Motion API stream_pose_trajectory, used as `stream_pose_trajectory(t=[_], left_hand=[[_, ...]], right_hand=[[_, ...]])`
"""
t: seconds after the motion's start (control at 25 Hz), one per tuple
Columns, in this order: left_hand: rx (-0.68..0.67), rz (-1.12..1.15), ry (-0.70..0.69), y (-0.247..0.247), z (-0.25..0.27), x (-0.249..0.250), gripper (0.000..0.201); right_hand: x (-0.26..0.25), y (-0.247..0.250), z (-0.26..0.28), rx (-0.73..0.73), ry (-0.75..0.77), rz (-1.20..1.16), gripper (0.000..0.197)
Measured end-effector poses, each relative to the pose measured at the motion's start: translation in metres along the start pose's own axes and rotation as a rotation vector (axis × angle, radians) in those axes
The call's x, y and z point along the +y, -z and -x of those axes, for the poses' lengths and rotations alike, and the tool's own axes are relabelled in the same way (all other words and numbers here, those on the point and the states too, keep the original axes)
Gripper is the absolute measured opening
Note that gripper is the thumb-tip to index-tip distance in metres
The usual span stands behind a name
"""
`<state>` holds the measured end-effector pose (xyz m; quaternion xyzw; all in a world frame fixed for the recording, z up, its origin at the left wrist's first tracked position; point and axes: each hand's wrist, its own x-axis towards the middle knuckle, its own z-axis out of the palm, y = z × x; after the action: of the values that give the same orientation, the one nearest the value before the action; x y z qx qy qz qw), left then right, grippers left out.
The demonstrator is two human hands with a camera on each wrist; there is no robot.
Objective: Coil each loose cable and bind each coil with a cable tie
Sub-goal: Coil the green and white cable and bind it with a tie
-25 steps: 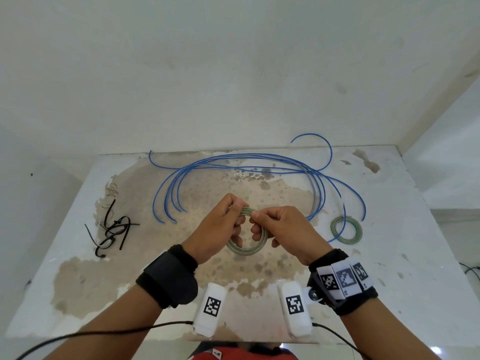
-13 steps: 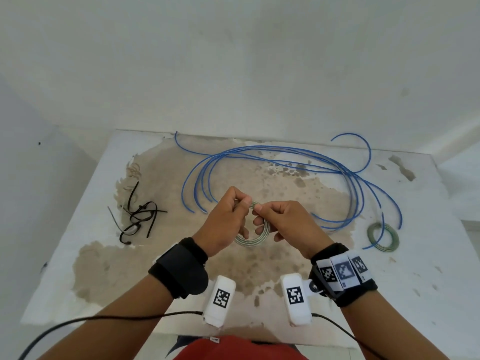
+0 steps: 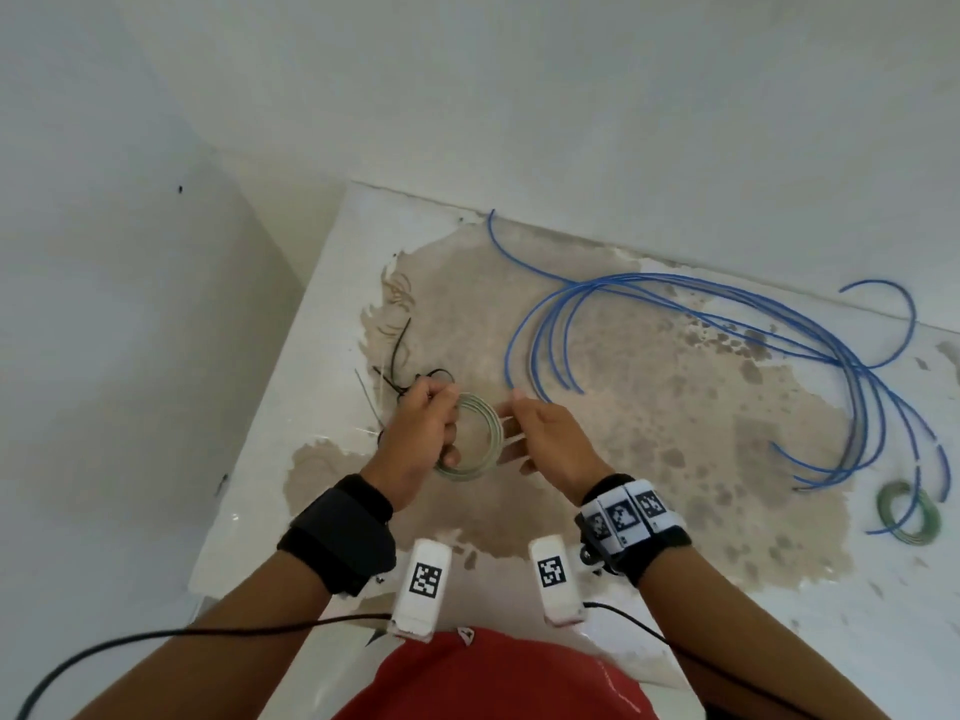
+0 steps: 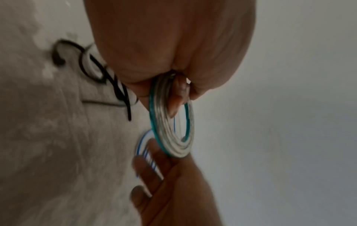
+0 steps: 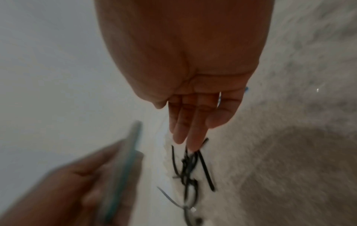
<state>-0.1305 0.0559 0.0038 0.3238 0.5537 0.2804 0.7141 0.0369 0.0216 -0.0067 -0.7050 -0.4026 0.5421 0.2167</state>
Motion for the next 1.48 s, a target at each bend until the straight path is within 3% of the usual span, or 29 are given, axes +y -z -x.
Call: stream_pose_trajectory(t=[0.12, 0.2, 0.36, 0.44, 0.52, 0.72, 1.0, 1.24, 1.48], left_hand=[[0.112, 0.084, -0.046, 0.041, -0.01, 0.012, 0.02], [0.182, 0.085, -0.073, 0.063, -0.019, 0.017, 0.02], [0.289, 0.095, -0.087, 0.089, -0.024, 0.019, 0.017], [0.31, 0.121, -0.075, 0.096, -0.022, 0.017, 0.017], [0.326, 0.131, -0.074, 0.102, -0.02, 0.016, 0.018], [0.338, 0.174, -0.085, 0.104, -0.022, 0.019, 0.02], [0.274, 0.17, -0.071, 0.078, -0.026, 0.022, 0.02], [0.196, 0.13, -0.045, 0.047, -0.027, 0.015, 0.021], [0.153, 0.022, -0.039, 0.008, -0.024, 0.008, 0.019]], right_hand=[[0.009, -0.049, -0.026, -0.03, 0.163, 0.339, 0.022], [0.001, -0.081, -0.039, -0.051, 0.19, 0.469, 0.017], [-0.024, -0.124, -0.061, -0.009, 0.137, 0.559, 0.024], [-0.028, -0.133, -0.067, 0.0, 0.114, 0.571, 0.02], [-0.028, -0.136, -0.067, 0.011, 0.109, 0.572, 0.028], [-0.013, -0.124, -0.064, 0.077, 0.107, 0.391, 0.022], [-0.009, -0.072, -0.054, 0.156, -0.115, -0.093, 0.027], [0.006, -0.034, -0.047, 0.163, -0.219, 0.002, 0.044], [0.024, 0.015, -0.012, 0.213, -0.144, -0.217, 0.014]])
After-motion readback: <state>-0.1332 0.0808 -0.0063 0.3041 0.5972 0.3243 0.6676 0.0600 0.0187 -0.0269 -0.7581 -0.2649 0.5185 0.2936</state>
